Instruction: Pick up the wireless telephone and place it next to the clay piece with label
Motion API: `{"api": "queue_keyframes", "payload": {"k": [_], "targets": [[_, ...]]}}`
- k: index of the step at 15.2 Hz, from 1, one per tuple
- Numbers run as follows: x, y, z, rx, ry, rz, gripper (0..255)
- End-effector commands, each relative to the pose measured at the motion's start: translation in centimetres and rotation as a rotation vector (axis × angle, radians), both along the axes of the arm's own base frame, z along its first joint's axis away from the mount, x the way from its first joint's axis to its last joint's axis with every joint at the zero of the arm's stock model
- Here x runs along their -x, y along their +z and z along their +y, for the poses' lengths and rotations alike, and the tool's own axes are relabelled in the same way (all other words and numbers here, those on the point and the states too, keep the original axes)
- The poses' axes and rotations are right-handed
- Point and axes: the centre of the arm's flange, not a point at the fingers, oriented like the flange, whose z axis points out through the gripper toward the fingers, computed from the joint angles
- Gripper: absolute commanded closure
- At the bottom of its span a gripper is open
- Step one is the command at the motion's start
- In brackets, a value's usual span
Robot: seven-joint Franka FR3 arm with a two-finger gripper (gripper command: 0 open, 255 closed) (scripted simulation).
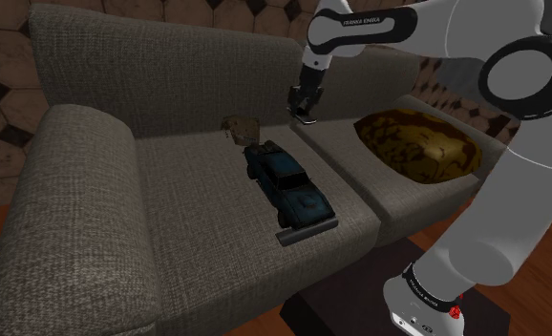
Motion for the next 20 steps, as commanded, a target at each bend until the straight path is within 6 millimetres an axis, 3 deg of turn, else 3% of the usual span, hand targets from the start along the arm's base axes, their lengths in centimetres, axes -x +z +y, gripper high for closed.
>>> {"api": "queue_keyframes", "payload": {"k": [1, 2, 20], "targets": [[-2.6, 0.1, 0.5, 0.0, 0.0, 0.0, 255], [-3.4, 0.1, 0.8, 0.0, 0.0, 0.0, 255], [-3.4, -9.4, 0.8, 0.0, 0.0, 0.0, 255]]}}
